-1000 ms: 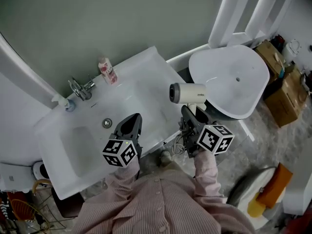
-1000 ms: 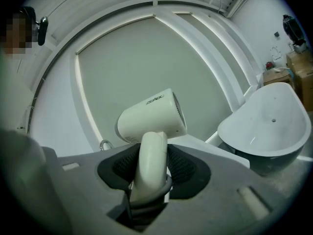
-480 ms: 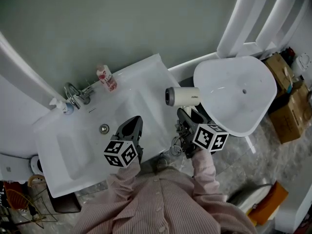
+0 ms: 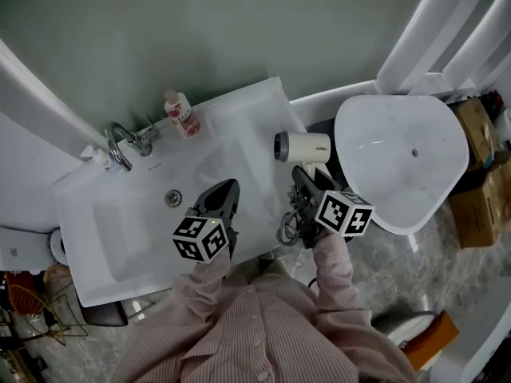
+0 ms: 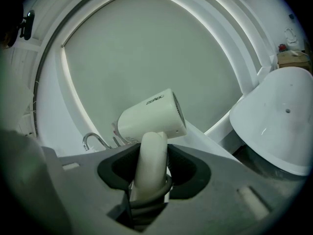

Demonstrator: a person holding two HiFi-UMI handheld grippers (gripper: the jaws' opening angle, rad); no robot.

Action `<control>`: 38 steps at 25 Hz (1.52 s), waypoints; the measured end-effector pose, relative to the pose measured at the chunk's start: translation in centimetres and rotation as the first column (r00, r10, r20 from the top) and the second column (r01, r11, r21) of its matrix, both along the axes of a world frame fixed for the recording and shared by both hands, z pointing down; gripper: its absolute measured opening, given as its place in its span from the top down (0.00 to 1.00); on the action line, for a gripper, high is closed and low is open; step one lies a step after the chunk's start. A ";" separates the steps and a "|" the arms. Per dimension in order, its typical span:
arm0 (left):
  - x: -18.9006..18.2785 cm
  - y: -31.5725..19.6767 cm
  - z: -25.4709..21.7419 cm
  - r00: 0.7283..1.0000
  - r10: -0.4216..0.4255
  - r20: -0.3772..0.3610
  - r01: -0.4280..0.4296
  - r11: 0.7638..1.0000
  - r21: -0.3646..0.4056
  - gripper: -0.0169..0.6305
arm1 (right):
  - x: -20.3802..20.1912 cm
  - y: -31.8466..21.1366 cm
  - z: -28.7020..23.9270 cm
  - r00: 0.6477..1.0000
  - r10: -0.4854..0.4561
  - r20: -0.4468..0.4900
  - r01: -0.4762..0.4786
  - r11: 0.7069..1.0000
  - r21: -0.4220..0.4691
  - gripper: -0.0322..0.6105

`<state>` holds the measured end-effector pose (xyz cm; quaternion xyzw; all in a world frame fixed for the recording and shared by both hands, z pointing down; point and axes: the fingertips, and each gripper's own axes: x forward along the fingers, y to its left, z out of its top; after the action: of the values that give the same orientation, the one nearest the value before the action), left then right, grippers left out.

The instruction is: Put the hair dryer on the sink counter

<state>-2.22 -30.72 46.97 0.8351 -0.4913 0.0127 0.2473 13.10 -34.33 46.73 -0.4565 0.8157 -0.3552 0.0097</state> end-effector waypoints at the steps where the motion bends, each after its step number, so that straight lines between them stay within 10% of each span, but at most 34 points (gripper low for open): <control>1: -0.2 -0.4 0.3 1.000 -0.001 0.001 0.001 1.000 -0.010 0.97 | -0.3 -0.6 0.4 1.000 -0.005 -0.006 0.005 1.000 -0.007 0.69; 38: 0.3 -6.4 9.3 1.000 -0.003 -0.023 -0.003 0.972 -0.235 0.97 | -4.1 -6.7 13.3 0.928 -0.241 -0.283 0.152 0.941 -0.302 0.69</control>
<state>-1.90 -37.10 56.28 0.8000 -0.4833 0.0612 0.3503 9.01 -41.08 60.01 -0.4195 0.7913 -0.3863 -0.2205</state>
